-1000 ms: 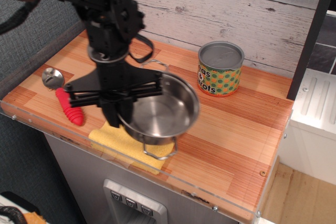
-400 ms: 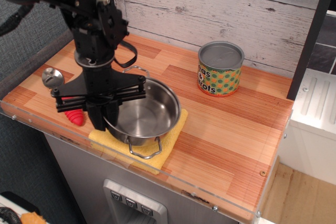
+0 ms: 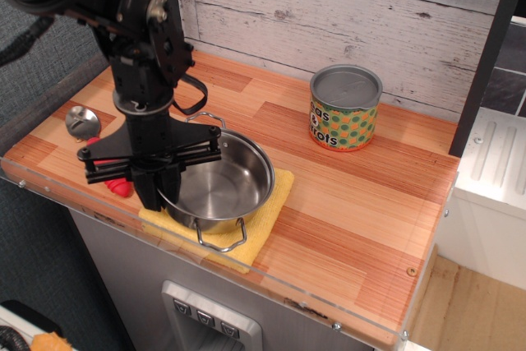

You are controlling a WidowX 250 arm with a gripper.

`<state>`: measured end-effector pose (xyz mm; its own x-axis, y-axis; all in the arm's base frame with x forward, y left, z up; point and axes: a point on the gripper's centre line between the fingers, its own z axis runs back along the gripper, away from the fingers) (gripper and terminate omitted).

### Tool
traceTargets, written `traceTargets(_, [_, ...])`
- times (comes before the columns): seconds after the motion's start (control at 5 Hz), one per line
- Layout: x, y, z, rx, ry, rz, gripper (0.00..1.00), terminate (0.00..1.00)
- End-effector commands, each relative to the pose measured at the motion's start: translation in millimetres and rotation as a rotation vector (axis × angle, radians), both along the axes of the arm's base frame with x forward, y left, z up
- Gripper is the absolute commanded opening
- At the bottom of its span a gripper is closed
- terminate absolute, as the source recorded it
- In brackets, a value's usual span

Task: Place the silver pot on the yellow towel.

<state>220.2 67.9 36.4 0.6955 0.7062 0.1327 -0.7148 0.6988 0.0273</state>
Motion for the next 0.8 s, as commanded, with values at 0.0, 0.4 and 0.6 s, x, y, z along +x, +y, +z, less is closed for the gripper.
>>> traceTargets(0.0, [-4.0, -3.6, 1.3, -0.047, -0.041, -0.027, 0.0, 0.0])
traceTargets(0.4, [-4.1, -1.8, 1.5, -0.087, 0.001, -0.054, 1.0, 0.0])
traceTargets(0.6, [-3.4, -3.2, 6.7, -0.087, -0.002, -0.068, 1.0, 0.0])
